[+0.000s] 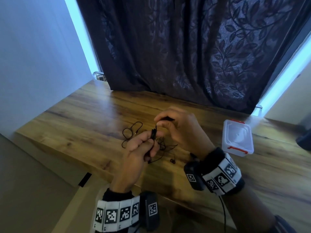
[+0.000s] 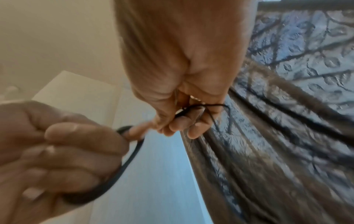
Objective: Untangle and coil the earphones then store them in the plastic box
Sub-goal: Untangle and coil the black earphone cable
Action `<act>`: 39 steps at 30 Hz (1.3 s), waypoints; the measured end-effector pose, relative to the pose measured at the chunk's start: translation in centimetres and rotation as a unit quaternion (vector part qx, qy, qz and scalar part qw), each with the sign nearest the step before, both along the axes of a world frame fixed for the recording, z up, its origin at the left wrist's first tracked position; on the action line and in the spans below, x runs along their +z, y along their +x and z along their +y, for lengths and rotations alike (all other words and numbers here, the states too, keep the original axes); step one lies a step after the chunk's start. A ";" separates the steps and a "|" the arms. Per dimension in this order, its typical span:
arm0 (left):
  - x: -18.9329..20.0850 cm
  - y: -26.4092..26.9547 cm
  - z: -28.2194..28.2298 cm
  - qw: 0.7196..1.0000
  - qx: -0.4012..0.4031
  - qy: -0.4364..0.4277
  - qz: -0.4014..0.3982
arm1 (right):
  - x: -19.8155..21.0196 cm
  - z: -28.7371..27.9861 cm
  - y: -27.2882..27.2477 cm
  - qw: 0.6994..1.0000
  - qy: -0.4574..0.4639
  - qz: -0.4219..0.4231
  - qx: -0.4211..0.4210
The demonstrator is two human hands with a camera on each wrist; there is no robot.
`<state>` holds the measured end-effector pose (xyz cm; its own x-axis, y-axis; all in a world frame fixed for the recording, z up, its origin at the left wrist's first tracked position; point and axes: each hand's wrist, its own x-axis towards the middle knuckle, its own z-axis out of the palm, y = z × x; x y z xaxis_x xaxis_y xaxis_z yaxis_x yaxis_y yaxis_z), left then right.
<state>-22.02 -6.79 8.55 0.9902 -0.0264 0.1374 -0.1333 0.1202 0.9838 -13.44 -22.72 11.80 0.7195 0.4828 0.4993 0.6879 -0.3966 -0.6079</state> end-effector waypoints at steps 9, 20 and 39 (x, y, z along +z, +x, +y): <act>0.2 0.0 0.5 0.983 0.024 -0.178 -0.029 | -5.7 1.5 -4.5 0.982 -0.014 0.179 0.065; -0.4 1.0 -0.9 0.981 0.182 0.024 -0.068 | -1.7 -0.9 -4.7 0.973 -0.181 0.069 0.124; -0.5 -0.1 0.4 0.999 -0.018 0.031 -0.012 | 2.0 -1.7 -1.7 0.996 -0.066 -0.052 0.034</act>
<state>-22.09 -6.38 8.07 0.9848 -0.0703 0.1590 -0.1547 0.0634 0.9859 -15.15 -24.40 13.77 0.6308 0.5948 0.4984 0.7723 -0.4188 -0.4777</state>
